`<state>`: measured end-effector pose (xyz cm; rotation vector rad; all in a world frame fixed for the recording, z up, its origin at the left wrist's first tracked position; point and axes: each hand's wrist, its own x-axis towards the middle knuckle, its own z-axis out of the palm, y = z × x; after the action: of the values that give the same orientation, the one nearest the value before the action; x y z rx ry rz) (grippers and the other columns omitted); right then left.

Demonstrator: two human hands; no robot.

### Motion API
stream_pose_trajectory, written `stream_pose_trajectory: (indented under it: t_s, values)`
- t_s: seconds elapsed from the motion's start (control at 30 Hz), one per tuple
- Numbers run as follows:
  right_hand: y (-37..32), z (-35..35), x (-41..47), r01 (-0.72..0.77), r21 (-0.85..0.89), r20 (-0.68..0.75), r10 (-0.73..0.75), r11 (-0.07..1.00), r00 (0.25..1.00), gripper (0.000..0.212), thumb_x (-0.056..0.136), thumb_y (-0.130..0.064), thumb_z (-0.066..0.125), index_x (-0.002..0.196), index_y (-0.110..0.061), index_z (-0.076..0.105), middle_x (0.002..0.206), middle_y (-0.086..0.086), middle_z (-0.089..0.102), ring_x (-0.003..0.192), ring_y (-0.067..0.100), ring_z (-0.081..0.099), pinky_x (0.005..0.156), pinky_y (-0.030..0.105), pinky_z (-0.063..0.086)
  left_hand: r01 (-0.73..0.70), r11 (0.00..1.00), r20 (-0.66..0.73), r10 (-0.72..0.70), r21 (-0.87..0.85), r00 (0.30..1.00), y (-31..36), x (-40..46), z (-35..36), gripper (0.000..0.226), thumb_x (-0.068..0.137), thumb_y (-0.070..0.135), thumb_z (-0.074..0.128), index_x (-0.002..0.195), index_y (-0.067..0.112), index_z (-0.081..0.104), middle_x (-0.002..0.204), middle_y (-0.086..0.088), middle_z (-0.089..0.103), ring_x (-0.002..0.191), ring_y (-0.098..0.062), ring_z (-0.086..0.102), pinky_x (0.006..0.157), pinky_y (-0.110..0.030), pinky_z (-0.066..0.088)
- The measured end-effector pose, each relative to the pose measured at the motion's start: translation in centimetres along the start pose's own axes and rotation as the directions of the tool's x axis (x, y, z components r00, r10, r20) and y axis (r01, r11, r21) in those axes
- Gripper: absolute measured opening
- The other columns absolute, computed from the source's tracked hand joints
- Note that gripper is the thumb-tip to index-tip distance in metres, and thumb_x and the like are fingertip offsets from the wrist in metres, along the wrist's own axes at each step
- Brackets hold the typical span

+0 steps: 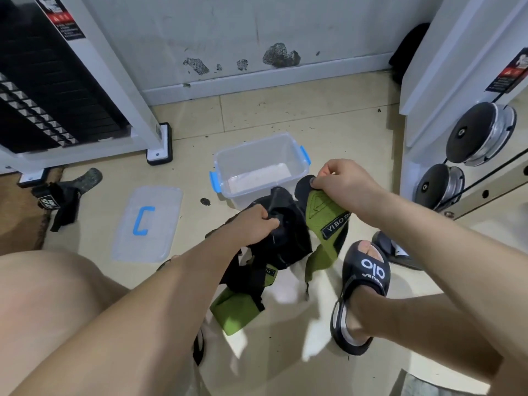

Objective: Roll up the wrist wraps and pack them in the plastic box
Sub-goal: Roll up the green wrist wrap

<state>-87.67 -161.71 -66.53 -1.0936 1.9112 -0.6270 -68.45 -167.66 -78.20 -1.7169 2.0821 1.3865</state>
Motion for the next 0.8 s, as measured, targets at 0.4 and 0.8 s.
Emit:
stream_pose_trajectory:
  t_s: [0.4,0.8]
  values:
    - [7.0,10.2,1.6,-0.036,-0.202,0.217,0.08,0.979,0.973,0.02,0.102,-0.026,0.052,0.087,-0.016,0.045,0.09,0.001,0.055,0.083,0.021,0.051,0.061,0.024,0.034,0.128,0.831,0.293,-0.329,0.541,0.898,-10.9,-2.9,6.2,0.05,0.1,0.031,0.058,0.143,0.009,0.044,0.135,-0.01,0.057,0.12,-0.03,0.059,0.08,-0.03,0.045]
    - [7.4,12.6,3.9,-0.04,-0.274,0.234,0.107,0.961,0.966,0.015,0.1,-0.03,0.055,0.087,-0.022,0.052,0.082,-0.004,0.058,0.074,0.013,0.054,0.064,0.029,0.04,0.204,0.82,0.314,-0.417,0.534,0.853,-14.3,-1.6,8.9,0.06,0.094,0.029,0.064,0.148,0.012,0.046,0.138,-0.009,0.06,0.125,-0.027,0.06,0.104,-0.032,0.05]
